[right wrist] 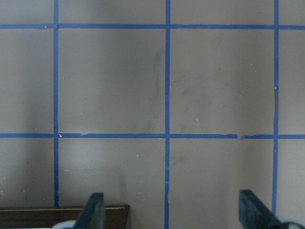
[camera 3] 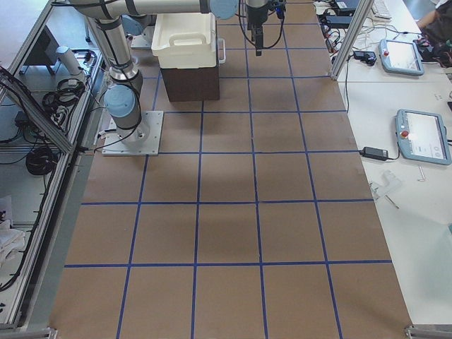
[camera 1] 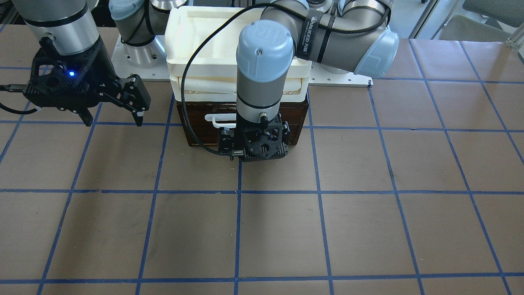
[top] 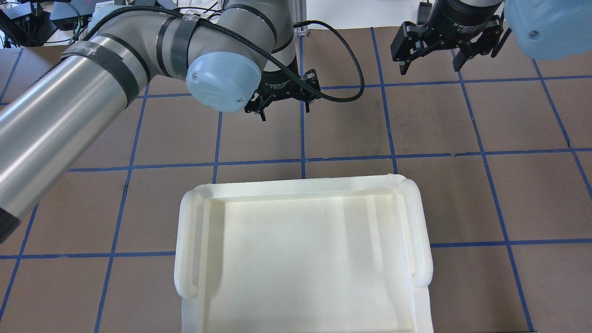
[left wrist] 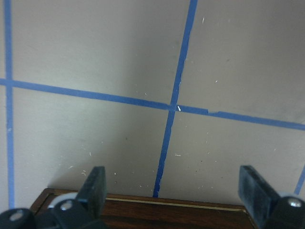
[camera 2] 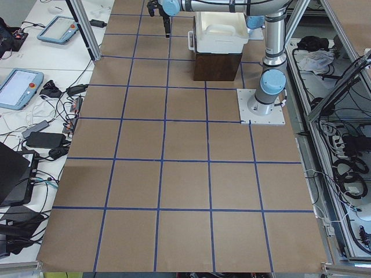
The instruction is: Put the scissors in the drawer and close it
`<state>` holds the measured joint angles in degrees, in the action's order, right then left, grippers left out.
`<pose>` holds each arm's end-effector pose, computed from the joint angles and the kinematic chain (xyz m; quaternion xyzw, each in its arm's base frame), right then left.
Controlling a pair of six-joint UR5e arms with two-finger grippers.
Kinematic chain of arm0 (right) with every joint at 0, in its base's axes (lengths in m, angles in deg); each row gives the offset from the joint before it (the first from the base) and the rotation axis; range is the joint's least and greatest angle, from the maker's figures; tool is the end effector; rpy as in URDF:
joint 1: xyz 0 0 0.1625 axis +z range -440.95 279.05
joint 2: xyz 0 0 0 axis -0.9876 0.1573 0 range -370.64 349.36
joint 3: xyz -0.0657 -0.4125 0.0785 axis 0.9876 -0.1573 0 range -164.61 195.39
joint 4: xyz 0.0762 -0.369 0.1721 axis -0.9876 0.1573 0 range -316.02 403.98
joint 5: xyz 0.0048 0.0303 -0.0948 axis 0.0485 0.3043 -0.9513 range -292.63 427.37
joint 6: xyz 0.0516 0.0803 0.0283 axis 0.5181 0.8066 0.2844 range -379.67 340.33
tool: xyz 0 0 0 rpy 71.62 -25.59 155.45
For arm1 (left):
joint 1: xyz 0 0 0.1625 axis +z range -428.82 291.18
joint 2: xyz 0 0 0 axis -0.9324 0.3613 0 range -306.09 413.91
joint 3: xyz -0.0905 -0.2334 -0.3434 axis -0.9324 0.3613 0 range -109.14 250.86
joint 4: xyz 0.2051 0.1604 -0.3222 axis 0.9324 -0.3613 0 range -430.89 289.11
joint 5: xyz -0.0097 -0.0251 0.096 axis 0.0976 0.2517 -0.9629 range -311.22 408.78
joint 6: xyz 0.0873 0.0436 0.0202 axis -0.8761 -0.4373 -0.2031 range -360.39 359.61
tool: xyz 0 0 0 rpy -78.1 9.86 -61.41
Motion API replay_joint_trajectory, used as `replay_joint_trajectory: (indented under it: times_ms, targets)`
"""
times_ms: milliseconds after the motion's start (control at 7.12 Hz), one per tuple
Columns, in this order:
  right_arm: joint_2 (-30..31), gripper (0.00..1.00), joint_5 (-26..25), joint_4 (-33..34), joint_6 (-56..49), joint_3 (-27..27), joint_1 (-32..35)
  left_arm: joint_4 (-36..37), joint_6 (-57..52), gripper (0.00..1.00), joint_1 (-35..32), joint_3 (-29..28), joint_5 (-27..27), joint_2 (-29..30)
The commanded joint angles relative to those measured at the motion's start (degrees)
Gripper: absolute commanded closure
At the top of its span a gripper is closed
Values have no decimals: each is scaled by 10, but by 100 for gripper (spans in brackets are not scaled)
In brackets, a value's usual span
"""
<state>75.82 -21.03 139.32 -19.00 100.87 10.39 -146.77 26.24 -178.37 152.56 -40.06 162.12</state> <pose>0.1484 -0.5250 0.5055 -0.0066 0.9984 -0.0549 0.0149 -0.3369 -0.5445 0.4066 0.0614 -0.9974 0.0299 0.0237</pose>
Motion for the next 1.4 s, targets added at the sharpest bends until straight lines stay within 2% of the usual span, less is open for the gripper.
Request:
replay_joint_trajectory:
  times_ms: [0,140,281,421,561,702,842,982,1263]
  targets:
    - [12,0,43,-85,19,16,4,75,-90,0,5,0,-4,-42]
    - [53,0,30,-111,3,13,-4,72,-87,0,5,7,-11,-54]
    - [71,0,-2,-108,-27,18,-17,29,-88,0,6,16,-49,-76]
    - [84,0,-19,-122,-19,17,-33,-2,-92,0,12,20,-46,-91]
    - [76,0,4,-124,-16,17,-30,-72,-97,0,41,11,-41,-120]
    - [91,0,5,-175,-24,14,-34,-120,-160,0,91,11,-23,-156]
    - [108,0,-19,-164,-48,12,-37,-168,-209,0,133,11,-22,-186]
    - [109,0,-50,-166,-48,16,-33,-188,-247,0,177,11,-20,-206]
    - [93,0,-42,-158,-49,14,-36,-193,-256,0,197,43,-17,-235]
